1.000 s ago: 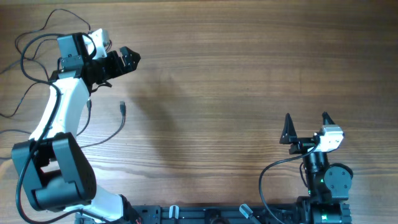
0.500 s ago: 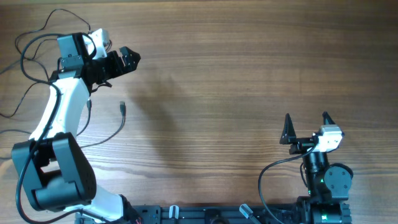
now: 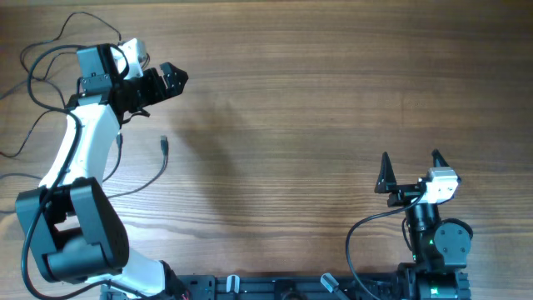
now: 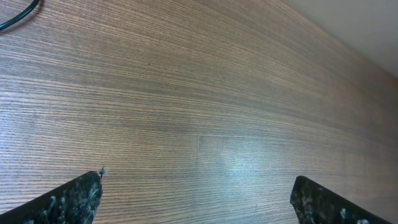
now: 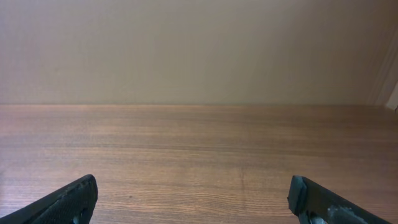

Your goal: Untangle cables

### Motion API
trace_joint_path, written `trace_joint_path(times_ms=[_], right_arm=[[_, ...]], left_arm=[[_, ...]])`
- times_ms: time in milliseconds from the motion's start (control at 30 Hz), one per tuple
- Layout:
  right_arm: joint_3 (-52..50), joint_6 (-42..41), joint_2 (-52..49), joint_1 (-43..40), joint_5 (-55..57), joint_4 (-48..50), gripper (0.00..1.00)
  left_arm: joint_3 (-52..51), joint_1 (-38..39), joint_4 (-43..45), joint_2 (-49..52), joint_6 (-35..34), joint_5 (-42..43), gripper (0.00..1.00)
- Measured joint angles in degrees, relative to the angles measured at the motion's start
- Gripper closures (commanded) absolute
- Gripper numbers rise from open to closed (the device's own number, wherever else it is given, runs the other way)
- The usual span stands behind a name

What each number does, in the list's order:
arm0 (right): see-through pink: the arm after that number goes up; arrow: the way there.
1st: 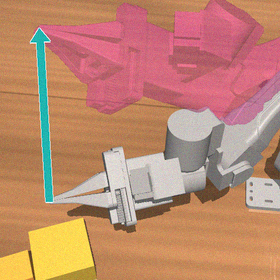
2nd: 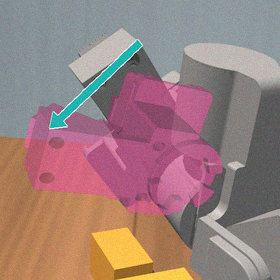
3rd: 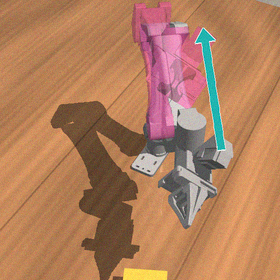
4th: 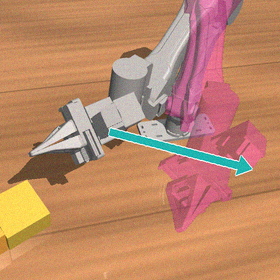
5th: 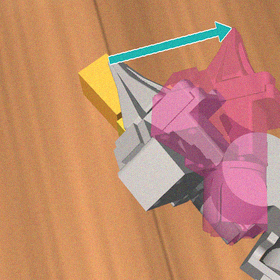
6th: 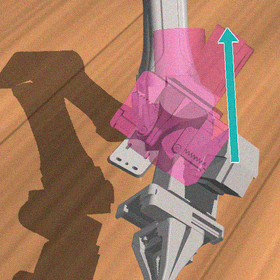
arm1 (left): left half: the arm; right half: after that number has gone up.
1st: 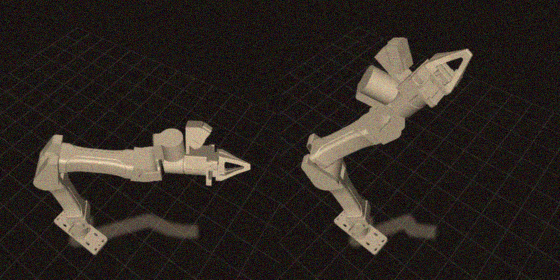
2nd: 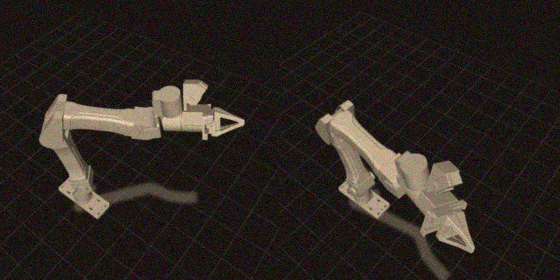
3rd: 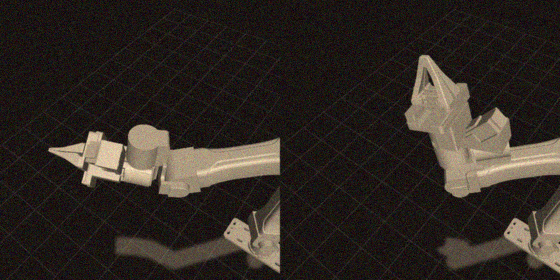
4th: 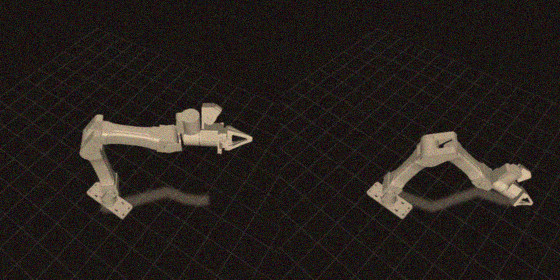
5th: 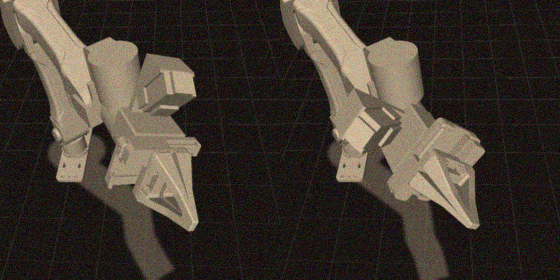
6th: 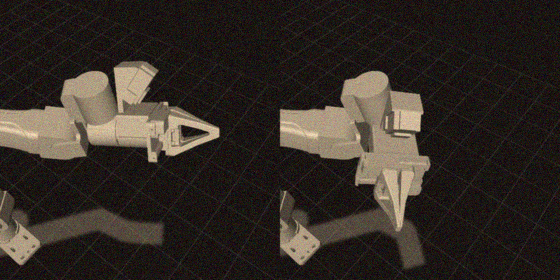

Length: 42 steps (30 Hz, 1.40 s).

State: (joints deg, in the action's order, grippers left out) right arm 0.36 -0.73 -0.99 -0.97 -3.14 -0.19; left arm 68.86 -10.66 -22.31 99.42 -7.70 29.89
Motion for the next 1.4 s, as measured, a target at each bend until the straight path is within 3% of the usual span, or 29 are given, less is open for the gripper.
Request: trace_joint_path(times_ms=[367,467,700,933,1167,1400], right_arm=[[0.00,0.00,0.00,0.00,0.00,0.00,0.00],[0.00,0.00,0.02,0.00,0.00,0.00,0.00],[0.00,0.00,0.04,0.00,0.00,0.02,0.00],[0.00,0.00,0.07,0.00,0.00,0.02,0.00],[0.00,0.00,0.07,0.00,0.00,0.02,0.00],[0.00,0.00,0.07,0.00,0.00,0.02,0.00]], left_arm=[[0.00,0.00,-0.11,0.00,0.04,-0.28,0.00],[0.00,-0.02,-4.04,0.00,0.04,-4.28,0.00],[-0.04,-0.11,-8.85,-0.87,-7.06,-9.18,0.00],[-0.11,-0.11,-9.05,-14.05,-8.57,-24.37,0.00],[-0.11,-0.11,-10.43,-22.69,-8.76,-28.00,0.00],[-0.11,-0.11,-12.46,-24.15,-8.96,-28.59,0.00]])
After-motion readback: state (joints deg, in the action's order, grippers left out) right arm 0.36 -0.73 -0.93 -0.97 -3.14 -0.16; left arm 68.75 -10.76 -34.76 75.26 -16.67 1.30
